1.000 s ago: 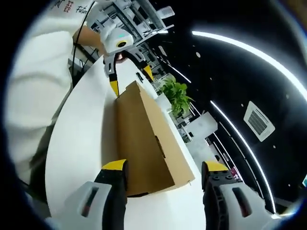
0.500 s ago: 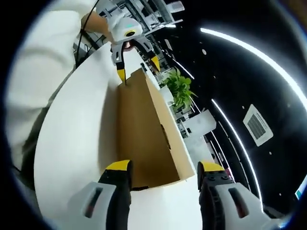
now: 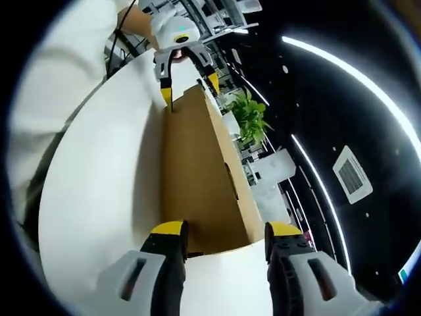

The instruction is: Operate the shoe box by opening the lid, removing the specified soft item, and placing it in the target area until the item is outside and the box remains undamaged.

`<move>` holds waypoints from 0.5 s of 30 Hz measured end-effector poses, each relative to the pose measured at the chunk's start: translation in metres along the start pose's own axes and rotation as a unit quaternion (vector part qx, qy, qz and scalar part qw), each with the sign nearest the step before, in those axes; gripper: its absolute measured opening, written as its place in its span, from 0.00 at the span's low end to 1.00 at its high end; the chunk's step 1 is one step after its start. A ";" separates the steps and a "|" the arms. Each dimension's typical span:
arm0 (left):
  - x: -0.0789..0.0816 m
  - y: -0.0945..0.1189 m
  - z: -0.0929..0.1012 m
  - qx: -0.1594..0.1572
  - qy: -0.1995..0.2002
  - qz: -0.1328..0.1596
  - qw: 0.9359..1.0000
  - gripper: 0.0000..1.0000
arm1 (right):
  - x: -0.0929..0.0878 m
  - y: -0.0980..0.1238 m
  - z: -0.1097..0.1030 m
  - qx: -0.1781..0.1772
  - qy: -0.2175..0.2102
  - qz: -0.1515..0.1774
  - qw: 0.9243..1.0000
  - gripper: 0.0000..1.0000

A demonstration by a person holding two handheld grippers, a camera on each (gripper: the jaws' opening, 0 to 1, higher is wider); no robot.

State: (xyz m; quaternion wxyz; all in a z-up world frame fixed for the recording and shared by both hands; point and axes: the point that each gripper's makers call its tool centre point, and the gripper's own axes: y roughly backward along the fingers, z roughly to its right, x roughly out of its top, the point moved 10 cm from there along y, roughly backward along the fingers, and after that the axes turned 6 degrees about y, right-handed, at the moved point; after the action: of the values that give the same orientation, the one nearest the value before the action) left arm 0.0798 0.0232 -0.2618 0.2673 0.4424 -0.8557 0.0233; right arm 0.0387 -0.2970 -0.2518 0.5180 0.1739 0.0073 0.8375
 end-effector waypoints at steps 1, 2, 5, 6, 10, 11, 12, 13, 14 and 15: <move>0.000 0.001 0.001 0.000 0.006 0.000 1.000 0.55 | 0.000 0.000 0.000 0.000 -0.002 0.001 1.000 0.46; 0.001 0.002 0.001 0.001 0.010 0.001 1.000 0.51 | 0.000 0.000 -0.001 0.000 -0.005 0.002 1.000 0.45; 0.002 0.004 0.001 -0.002 0.005 0.006 1.000 0.50 | 0.000 -0.002 -0.002 0.004 -0.005 0.001 1.000 0.45; 0.002 0.004 0.001 -0.005 0.006 0.008 1.000 0.50 | 0.001 -0.002 -0.002 0.004 -0.006 0.004 1.000 0.45; 0.001 0.004 -0.002 0.006 -0.011 0.005 1.000 0.51 | 0.002 -0.003 -0.003 0.007 0.003 0.006 1.000 0.43; 0.002 0.005 -0.003 0.007 -0.008 0.007 1.000 0.53 | 0.004 -0.003 -0.002 0.010 0.008 0.005 1.000 0.43; 0.001 0.005 -0.004 0.007 -0.005 0.008 1.000 0.53 | 0.004 -0.003 -0.002 0.010 0.012 0.004 1.000 0.43; 0.000 0.007 -0.006 0.007 -0.003 0.007 1.000 0.52 | 0.006 -0.002 -0.002 0.009 0.017 0.001 1.000 0.42; 0.000 0.007 -0.006 0.007 -0.002 0.006 1.000 0.52 | 0.006 -0.002 -0.001 0.009 0.020 0.001 1.000 0.42; -0.001 0.008 -0.007 0.008 -0.004 0.005 1.000 0.52 | 0.007 -0.001 0.000 0.009 0.026 0.000 1.000 0.41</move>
State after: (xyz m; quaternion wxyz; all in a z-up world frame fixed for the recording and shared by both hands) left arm 0.0765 0.0308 -0.2548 0.2607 0.4401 -0.8587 0.0297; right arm 0.0367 -0.2900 -0.2499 0.5164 0.1569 0.0282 0.8414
